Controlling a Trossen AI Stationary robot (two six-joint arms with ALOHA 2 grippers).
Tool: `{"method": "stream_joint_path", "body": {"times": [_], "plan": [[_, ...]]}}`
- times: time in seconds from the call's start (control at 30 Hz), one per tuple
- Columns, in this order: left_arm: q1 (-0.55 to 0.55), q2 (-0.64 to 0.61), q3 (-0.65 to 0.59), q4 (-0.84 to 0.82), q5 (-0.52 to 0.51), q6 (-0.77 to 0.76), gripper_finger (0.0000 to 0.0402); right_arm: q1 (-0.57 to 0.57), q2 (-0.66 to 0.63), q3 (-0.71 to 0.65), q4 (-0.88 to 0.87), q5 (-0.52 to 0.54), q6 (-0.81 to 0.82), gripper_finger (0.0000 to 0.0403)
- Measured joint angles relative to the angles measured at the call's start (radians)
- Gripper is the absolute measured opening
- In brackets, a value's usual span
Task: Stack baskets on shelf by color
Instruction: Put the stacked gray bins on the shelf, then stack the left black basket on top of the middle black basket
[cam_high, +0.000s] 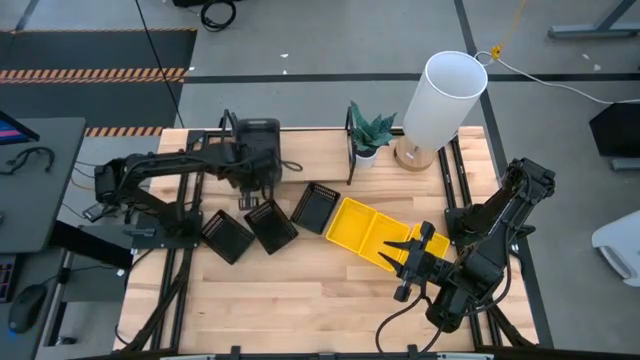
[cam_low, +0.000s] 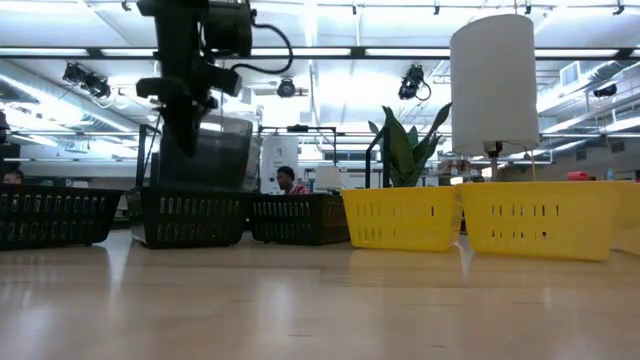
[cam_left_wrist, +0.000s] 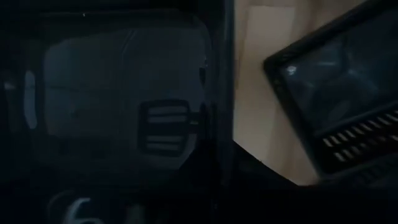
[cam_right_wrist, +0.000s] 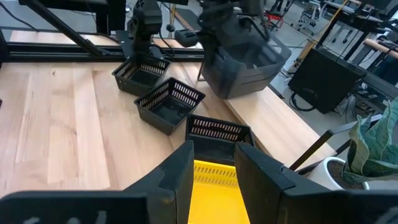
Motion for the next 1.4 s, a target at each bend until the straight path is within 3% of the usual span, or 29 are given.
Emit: {"method": "stream_joint_path", "body": {"times": [0.3,0.57,0.8,1.07,1.23,1.3,1.4], "plan": [[0.132,0.0,-0.001,0.004,0.043,0.052,0.0021,0.0,0.01,0.0,0.018,-0.023,-0.008,0.0122],[0.129,0.0,-0.001,-0.021,-0.03,0.052,0.0099,0.001,0.01,0.0,0.046,-0.038,-0.018,0.0122],[0.067,0.0,-0.001,-0.048,-0.148,0.049,0.0154,0.001,0.01,0.0,0.048,-0.038,-0.018,0.0122],[-0.075,0.0,0.01,-0.089,-0.318,-0.014,0.0162,0.001,0.01,0.0,0.055,-0.038,-0.018,0.0122],[-0.166,0.0,0.105,-0.183,-0.431,-0.102,0.0162,0.001,0.01,0.0,0.055,-0.037,-0.018,0.0122],[-0.201,0.0,0.16,-0.213,-0.415,-0.168,0.0161,0.001,0.01,0.0,0.055,-0.037,-0.018,0.0122],[-0.251,0.0,0.223,-0.222,-0.212,-0.253,0.0154,0.0,0.01,0.0,0.055,-0.037,-0.018,0.0122]]}}
